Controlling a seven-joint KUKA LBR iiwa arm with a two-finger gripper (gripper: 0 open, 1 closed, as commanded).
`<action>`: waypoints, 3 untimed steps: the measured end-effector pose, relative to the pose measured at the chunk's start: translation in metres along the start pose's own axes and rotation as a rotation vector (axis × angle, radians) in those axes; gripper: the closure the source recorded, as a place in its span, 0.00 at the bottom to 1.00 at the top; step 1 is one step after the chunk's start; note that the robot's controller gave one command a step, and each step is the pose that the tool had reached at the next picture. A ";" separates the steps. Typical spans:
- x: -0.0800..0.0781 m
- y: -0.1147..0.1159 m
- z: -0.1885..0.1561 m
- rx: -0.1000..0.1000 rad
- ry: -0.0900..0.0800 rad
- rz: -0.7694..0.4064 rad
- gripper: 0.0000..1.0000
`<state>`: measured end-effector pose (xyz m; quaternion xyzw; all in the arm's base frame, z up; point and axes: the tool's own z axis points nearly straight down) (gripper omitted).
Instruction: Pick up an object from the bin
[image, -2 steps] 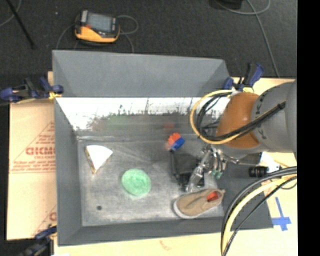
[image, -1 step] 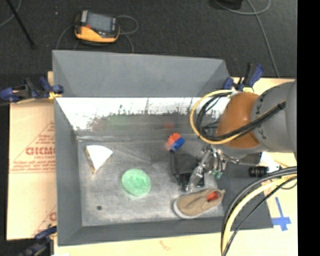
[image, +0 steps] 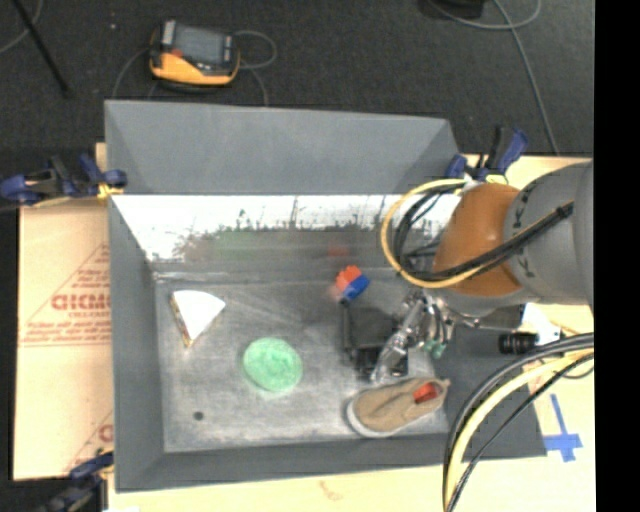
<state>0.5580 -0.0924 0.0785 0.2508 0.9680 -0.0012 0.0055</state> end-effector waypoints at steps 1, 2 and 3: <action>0.004 -0.001 -0.025 0.002 0.014 -0.001 1.00; 0.003 0.000 -0.045 0.001 0.012 -0.002 1.00; 0.002 0.000 -0.061 0.000 0.011 -0.002 1.00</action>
Offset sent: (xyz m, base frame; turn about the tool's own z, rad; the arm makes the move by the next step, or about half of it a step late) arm 0.0000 -0.0001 0.0150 0.0000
